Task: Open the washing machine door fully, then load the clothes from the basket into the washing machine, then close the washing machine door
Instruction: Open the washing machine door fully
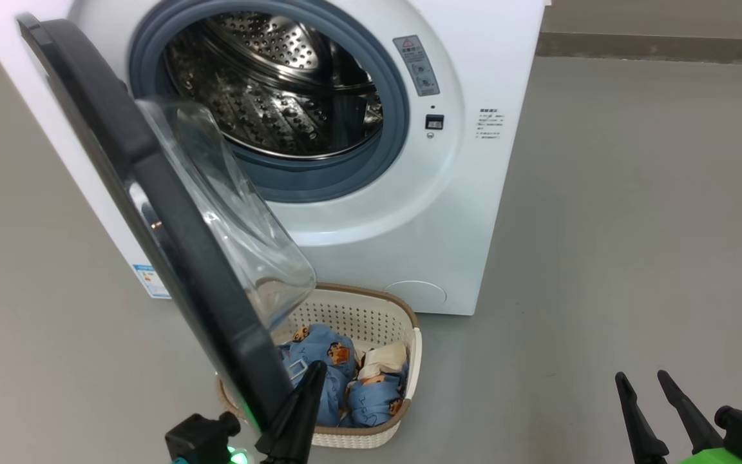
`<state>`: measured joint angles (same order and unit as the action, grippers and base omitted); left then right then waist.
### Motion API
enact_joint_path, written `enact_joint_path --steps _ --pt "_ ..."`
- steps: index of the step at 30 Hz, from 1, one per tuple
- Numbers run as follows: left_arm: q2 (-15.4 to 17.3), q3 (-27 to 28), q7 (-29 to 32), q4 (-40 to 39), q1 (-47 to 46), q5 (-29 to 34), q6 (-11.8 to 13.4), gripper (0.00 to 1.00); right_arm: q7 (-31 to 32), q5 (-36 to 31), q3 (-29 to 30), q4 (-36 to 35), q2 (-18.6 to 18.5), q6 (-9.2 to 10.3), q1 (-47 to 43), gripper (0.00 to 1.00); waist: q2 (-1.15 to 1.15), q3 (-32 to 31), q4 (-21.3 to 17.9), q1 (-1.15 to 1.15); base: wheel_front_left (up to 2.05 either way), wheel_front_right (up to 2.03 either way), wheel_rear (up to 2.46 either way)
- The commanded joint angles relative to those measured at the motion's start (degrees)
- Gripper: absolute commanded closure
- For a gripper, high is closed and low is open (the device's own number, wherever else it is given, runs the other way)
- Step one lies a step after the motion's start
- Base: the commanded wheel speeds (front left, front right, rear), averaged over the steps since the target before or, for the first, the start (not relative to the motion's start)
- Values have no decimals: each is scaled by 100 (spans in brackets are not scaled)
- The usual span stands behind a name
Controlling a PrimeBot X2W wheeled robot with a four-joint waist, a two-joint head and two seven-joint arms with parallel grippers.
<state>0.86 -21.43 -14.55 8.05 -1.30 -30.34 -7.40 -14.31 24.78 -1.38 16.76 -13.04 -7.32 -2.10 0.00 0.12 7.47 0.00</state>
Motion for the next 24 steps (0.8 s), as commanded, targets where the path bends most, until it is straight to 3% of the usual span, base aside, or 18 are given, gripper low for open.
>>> enact_joint_path --steps 1,24 --pt "202 484 -45 -141 -178 13 129 100 -69 -32 -88 -149 -95 -17 7 0 0 24 42 0 0 0 0" --pt "202 1022 -45 -991 578 394 627 100 -69 -22 -90 -155 -75 -17 18 0 0 79 310 0 0 0 0"
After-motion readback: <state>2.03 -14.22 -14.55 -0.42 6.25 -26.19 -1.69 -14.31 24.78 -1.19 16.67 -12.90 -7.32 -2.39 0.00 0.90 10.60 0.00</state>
